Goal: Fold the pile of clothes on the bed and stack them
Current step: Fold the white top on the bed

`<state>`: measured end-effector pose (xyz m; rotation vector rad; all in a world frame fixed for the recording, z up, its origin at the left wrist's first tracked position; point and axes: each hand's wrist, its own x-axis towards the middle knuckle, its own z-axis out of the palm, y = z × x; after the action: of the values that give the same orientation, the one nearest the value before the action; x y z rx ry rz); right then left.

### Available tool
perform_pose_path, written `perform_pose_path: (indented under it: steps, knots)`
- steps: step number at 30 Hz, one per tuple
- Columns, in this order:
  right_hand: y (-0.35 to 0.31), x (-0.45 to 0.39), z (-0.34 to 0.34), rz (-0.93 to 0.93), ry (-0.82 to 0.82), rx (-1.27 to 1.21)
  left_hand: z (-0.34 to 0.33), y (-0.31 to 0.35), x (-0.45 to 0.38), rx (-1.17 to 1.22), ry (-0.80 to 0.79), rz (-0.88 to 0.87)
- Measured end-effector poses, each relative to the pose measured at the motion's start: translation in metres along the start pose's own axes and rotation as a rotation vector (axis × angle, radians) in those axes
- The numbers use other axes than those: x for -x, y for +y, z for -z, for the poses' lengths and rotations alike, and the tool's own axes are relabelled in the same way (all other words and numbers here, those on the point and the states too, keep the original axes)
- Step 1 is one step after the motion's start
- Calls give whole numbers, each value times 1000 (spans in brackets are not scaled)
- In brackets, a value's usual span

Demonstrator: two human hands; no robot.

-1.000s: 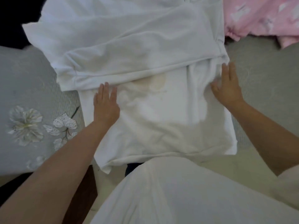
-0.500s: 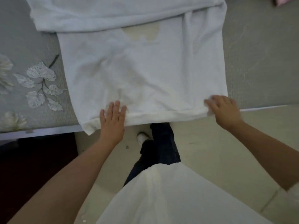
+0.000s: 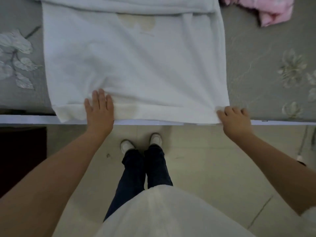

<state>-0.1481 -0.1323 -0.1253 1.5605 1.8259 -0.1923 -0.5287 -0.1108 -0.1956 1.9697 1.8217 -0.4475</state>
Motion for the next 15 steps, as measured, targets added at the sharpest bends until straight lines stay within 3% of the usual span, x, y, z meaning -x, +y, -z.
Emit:
perform_pose_path:
  steps: [3, 7, 10, 15]
  knots:
    - [-8, -9, -15, -7, 76, -21, -1, -2, 1, 18, 52, -3]
    - [3, -6, -26, 179, 445, -121, -5, -6, 16, -78, 120, -102]
    - [16, -1, -21, 232, 501, -289, -10, 2, 29, -82, 14, 13]
    - [33, 13, 18, 304, 631, -605, 3, 80, 42, -50, 25, -214]
